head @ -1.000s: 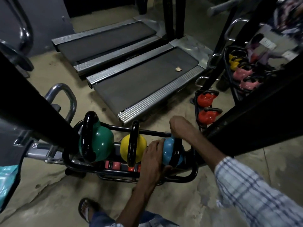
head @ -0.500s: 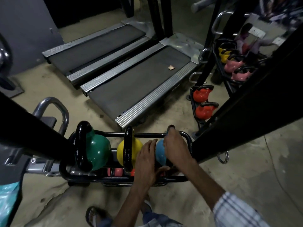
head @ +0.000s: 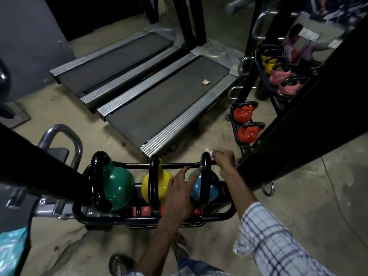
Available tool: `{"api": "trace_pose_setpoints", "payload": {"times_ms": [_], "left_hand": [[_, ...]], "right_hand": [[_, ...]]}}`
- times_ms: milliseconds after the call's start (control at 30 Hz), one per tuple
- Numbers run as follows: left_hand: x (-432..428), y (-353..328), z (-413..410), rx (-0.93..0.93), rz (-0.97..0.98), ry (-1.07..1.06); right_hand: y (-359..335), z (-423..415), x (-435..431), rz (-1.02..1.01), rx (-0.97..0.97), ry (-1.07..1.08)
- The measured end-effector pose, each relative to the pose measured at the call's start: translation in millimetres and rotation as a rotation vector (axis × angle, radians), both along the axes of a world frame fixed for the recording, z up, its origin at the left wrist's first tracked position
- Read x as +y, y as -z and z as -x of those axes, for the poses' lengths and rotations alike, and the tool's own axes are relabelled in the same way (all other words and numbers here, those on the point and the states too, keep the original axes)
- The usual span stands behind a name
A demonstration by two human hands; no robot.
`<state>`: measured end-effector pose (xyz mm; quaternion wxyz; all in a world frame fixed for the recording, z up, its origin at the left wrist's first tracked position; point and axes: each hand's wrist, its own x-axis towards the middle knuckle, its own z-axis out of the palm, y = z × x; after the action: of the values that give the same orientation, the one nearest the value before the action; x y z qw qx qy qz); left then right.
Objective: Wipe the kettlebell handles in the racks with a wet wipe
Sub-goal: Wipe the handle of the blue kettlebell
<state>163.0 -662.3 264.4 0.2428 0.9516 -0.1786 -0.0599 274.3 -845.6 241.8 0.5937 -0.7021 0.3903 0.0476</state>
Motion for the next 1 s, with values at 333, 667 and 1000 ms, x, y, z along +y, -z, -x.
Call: {"api": "trace_pose_setpoints", "payload": {"times_ms": [333,667,1000], "left_hand": [[-1.3,-4.7,-8.4,0.023,-0.021,0.079],[3.3,-6.0,-14.7,0.046,-0.094,0.095],[4.3,-4.1,-14.7,0.039,-0.109,0.112]], "right_hand": [[86.0,40.0,-25.0,-0.488,0.104,-0.063],[3.8,102.0,-2.6,-0.046,0.045,-0.587],[9.6,160.9,10.9,0.126,-0.098,-0.384]]}}
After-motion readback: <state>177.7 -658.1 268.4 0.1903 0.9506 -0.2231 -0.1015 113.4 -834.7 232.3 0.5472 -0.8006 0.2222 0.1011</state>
